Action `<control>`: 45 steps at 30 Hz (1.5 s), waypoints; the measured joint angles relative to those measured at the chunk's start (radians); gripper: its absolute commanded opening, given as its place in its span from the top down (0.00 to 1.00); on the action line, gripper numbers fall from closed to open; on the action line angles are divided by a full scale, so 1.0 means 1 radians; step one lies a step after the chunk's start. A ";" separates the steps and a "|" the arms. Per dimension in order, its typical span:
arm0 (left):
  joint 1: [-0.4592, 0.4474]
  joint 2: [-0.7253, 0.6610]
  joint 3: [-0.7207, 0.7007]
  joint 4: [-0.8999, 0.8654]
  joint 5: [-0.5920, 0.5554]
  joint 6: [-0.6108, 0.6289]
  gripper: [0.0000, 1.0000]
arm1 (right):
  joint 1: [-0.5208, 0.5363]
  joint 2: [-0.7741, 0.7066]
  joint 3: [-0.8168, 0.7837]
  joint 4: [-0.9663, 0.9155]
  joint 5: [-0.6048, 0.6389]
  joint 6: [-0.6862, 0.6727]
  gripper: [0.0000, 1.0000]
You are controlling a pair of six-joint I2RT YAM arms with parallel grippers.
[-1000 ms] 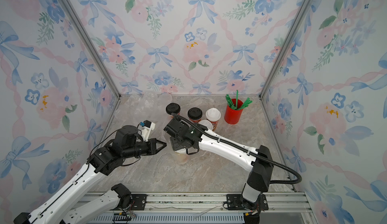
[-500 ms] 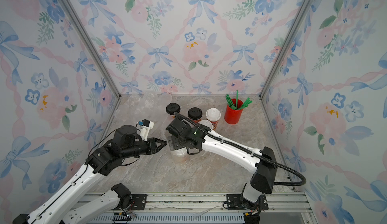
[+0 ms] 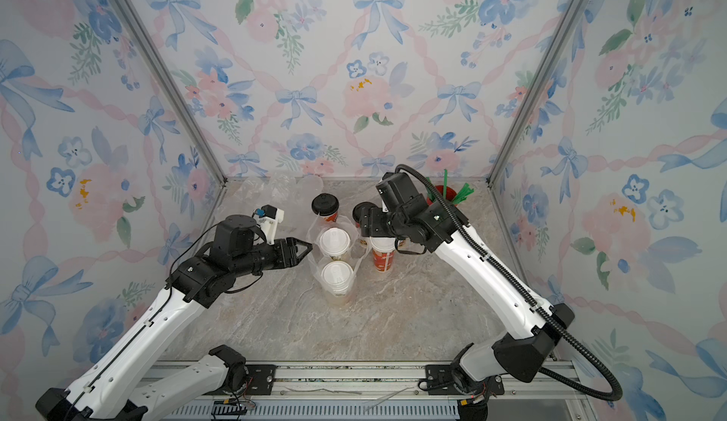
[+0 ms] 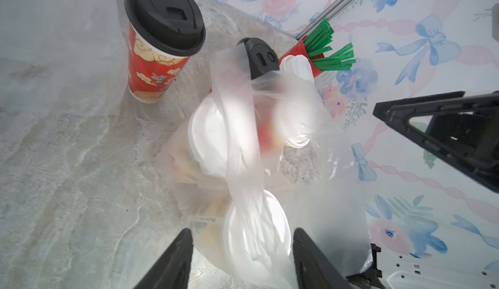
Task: Pack milk tea into plastic carrier bags
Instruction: Pick up the straw from the container.
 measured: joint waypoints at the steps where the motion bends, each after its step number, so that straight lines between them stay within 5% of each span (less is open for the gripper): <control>1: 0.013 0.025 0.018 0.001 0.000 0.018 0.38 | -0.038 0.002 0.000 -0.006 -0.013 -0.014 0.19; 7: 0.033 0.156 0.110 0.002 0.000 0.100 0.42 | -0.251 0.016 0.008 -0.027 -0.047 -0.103 0.26; 11: 0.033 0.224 0.150 0.003 -0.001 0.139 0.55 | -0.399 0.056 0.026 -0.025 -0.049 -0.167 0.30; 20: 0.034 0.283 0.202 0.003 -0.003 0.177 0.69 | -0.594 0.294 0.203 0.000 -0.021 -0.266 0.42; 33: 0.034 0.303 0.203 0.003 -0.004 0.177 0.73 | -0.630 0.796 0.771 -0.017 0.010 -0.377 0.55; 45: 0.034 0.305 0.203 0.003 -0.003 0.177 0.74 | -0.650 0.887 0.830 -0.020 0.006 -0.407 0.67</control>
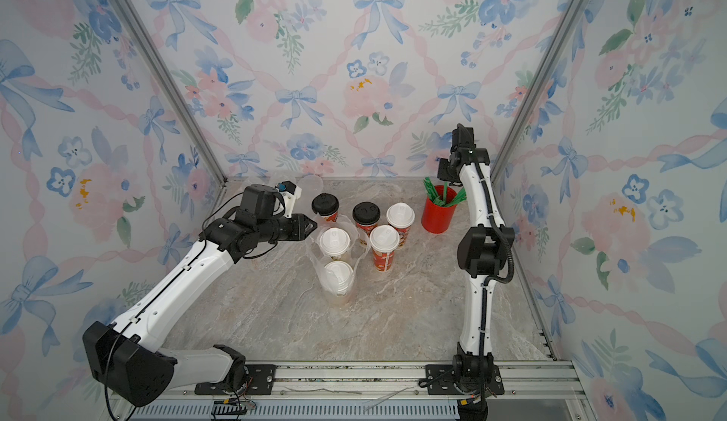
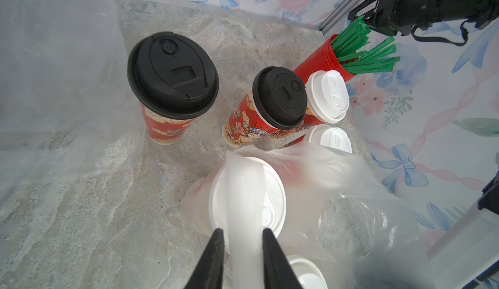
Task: Pack milk tea into plastic carrier bags
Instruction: Pick up the straw from the container.
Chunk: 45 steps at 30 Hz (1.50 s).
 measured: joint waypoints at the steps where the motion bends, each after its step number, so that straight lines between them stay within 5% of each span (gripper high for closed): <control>1: 0.000 0.000 0.000 0.000 0.000 0.000 0.74 | -0.001 0.000 0.000 0.000 -0.001 -0.002 0.67; 10: 0.000 0.001 0.000 0.000 0.000 0.000 0.75 | 0.003 0.000 0.000 0.003 0.000 -0.015 0.80; 22: 0.000 0.000 0.000 0.000 -0.002 0.000 0.75 | 0.051 -0.020 0.000 0.003 0.065 -0.029 0.85; 37: 0.001 0.000 0.000 0.005 -0.004 0.000 0.71 | 0.127 -0.320 0.019 0.011 0.159 -0.056 0.89; 45: 0.004 0.031 0.029 0.009 -0.005 0.008 0.70 | 0.298 -0.429 0.019 0.010 0.230 -0.074 0.90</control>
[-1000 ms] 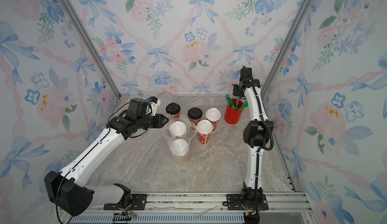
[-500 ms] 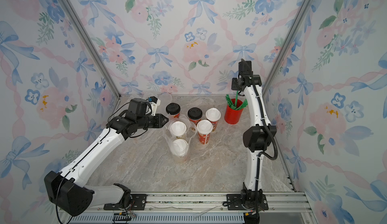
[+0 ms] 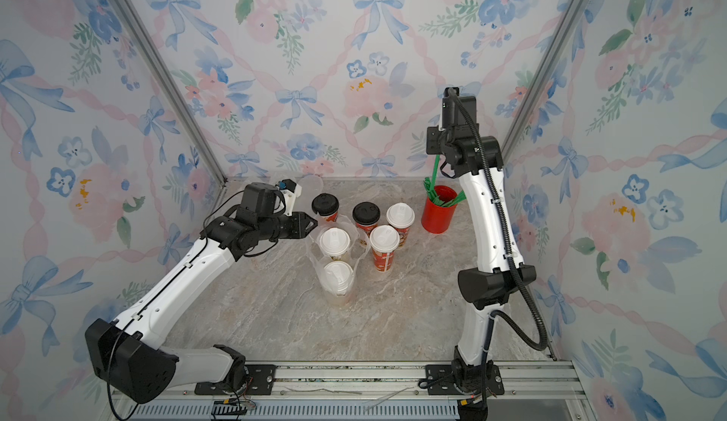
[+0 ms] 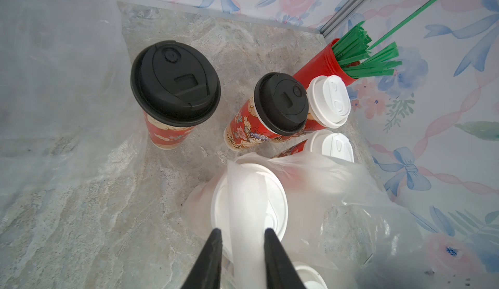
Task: Pack milk tea into plastic carrier bags
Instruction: Pick up the straw from the container, then place the straw in the plastic carrier bag.
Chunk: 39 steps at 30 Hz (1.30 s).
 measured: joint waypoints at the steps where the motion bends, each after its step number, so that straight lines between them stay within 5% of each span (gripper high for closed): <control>1: 0.000 0.008 0.005 0.002 -0.001 0.002 0.69 | 0.030 -0.012 0.000 0.000 0.003 0.000 0.90; 11: 0.000 0.093 0.069 0.006 -0.043 0.027 0.67 | 0.397 -0.106 0.000 0.024 0.018 0.011 0.90; 17: 0.000 0.127 0.110 0.019 -0.051 0.045 0.87 | 0.526 -0.111 -0.003 0.048 -0.006 0.043 0.90; 26: 0.000 0.149 0.134 0.048 -0.050 0.048 1.00 | 0.559 -0.116 -0.156 0.119 -0.070 0.100 0.91; 39: 0.000 0.162 0.153 0.062 -0.023 0.042 1.00 | 0.559 -0.116 -0.339 0.283 -0.099 0.111 0.91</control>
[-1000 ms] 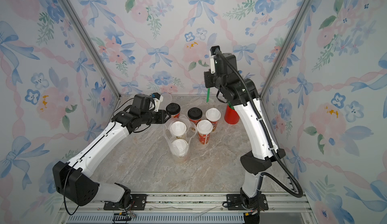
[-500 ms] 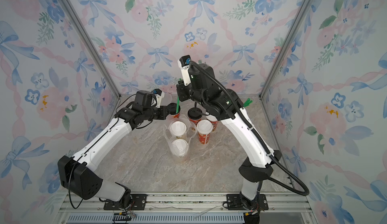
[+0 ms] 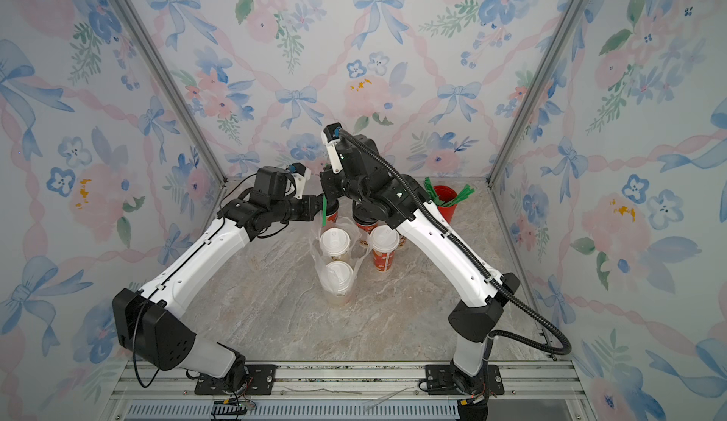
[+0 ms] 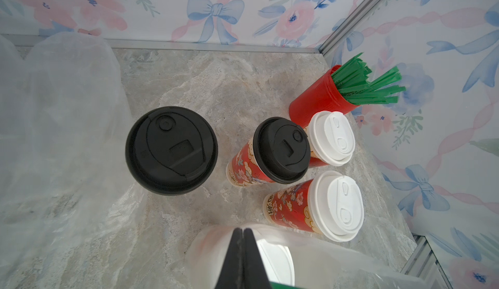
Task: Pack milk tea into plastic carrier bags
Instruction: Place the straw in the plastic carrier bag.
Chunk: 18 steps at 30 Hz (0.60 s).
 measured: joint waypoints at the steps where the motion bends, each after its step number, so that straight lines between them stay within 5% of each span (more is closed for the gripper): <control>1: 0.000 0.000 0.000 0.002 0.002 -0.002 1.00 | 0.000 0.001 -0.018 0.016 0.001 -0.003 0.91; 18: 0.000 0.000 0.000 0.001 0.010 -0.003 1.00 | 0.000 0.018 -0.264 0.204 0.053 -0.067 0.91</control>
